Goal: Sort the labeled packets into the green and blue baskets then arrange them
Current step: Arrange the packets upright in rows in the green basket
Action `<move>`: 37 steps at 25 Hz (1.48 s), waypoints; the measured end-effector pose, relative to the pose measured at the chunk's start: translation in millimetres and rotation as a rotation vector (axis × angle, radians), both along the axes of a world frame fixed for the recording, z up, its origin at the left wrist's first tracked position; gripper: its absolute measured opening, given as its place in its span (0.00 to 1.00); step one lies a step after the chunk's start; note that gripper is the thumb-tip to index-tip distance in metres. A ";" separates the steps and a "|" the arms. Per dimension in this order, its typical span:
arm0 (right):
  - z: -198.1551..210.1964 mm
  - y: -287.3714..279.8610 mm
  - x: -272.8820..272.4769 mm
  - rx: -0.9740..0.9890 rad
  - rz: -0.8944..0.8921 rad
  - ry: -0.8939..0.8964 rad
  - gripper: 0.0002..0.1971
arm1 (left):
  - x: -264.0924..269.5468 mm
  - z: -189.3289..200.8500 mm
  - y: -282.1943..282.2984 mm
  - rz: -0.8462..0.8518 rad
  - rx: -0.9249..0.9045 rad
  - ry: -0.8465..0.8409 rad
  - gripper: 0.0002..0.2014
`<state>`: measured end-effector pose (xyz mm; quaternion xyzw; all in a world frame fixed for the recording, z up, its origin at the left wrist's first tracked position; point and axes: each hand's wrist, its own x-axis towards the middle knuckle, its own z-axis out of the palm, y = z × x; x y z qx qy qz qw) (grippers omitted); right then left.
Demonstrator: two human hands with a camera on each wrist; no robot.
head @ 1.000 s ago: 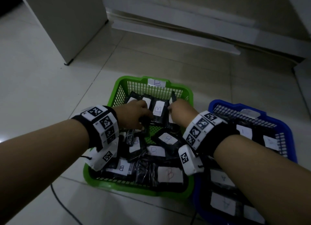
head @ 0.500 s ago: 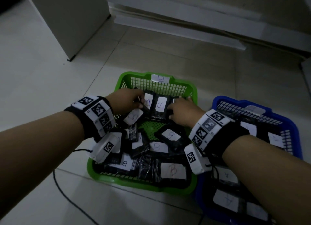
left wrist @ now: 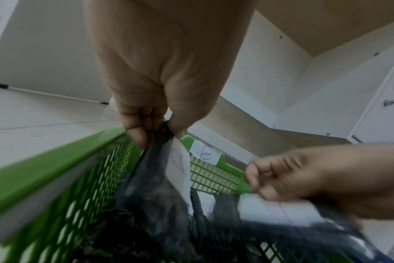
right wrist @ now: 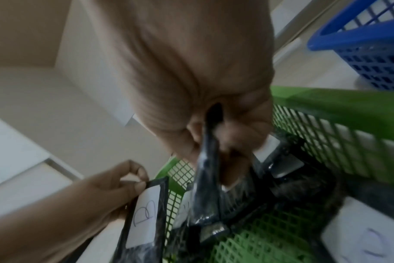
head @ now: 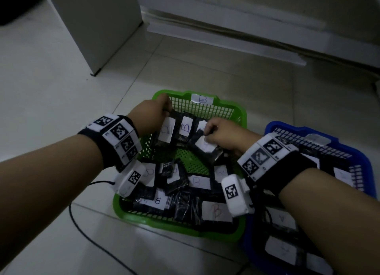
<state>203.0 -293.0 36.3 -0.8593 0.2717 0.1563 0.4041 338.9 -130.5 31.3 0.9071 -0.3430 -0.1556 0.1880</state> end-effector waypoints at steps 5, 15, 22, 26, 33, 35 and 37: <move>-9.5 -1.0 10.8 0.327 -0.339 0.012 0.14 | 6.2 -6.4 -4.6 -0.007 -0.048 0.037 0.08; 3.3 6.9 -20.1 -0.130 0.362 0.170 0.16 | -3.9 -10.5 -6.7 -0.445 0.422 -0.286 0.17; 4.5 26.5 -44.1 0.008 0.837 0.490 0.28 | -33.2 -7.1 16.2 -0.912 0.328 -0.017 0.25; 2.9 31.3 -42.6 0.017 0.885 0.435 0.22 | -44.1 -12.5 12.0 -0.992 0.571 -0.081 0.28; 16.7 5.3 -34.7 0.220 0.636 0.313 0.05 | -19.1 6.7 16.7 -0.590 0.344 -0.020 0.22; 13.9 -2.4 -28.0 0.117 0.563 0.202 0.03 | -14.8 3.9 15.5 -0.575 0.409 -0.120 0.22; 7.2 -3.8 -21.0 0.005 0.488 0.101 0.02 | -15.9 -3.6 13.9 -0.591 0.503 -0.164 0.22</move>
